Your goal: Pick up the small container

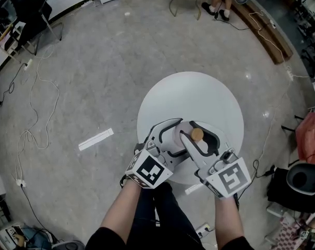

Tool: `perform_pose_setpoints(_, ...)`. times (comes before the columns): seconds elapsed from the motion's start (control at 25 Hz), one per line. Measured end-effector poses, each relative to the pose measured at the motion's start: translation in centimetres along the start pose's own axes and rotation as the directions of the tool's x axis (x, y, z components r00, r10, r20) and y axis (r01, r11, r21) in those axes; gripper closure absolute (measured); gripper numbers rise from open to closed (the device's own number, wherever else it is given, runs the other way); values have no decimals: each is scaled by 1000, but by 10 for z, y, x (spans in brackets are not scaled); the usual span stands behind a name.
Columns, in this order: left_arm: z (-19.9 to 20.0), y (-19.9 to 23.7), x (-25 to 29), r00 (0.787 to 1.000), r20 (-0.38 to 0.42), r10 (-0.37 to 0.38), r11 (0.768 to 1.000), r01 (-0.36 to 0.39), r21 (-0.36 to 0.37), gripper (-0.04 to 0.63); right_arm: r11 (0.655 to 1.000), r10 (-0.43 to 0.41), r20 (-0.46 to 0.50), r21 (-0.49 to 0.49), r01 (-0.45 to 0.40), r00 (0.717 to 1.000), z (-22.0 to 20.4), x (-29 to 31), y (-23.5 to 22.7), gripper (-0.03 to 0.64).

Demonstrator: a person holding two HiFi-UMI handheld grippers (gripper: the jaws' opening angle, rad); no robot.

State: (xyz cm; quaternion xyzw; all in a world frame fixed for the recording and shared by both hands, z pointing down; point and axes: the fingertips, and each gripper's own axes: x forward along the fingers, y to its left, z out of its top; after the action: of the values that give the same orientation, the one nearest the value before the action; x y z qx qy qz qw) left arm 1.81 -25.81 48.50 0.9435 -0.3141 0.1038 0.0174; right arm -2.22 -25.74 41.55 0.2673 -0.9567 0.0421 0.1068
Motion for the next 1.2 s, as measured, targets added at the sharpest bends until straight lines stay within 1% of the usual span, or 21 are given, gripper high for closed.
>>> perform_pose_setpoints(0.32,34,-7,-3,1000,6,-2,1000,2,-7,239,1000,-3,-8,-4,3,1000,31,-16,0,488)
perform_pose_setpoints(0.56,59,-11,-6,1000,0,-5,1000,5,-3,239,1000,-3,3,-7,4,1000,54,-27,0,488)
perform_pose_setpoints(0.8,79,-18,-1,1000,-31,-3,1000,3,-3,239,1000,-3,21,5,3,1000,70,-44,-9,488)
perform_pose_setpoints(0.96,93,-25,1,1000,-16,-24,1000,24,-6,239,1000,-1,31,21,0,1000,79,-51,-10,488)
perform_pose_setpoints(1.2,110,-29,-2,1000,-6,-26,1000,25,-10,239,1000,-2,23,16,2,1000,94,-59,-8,488)
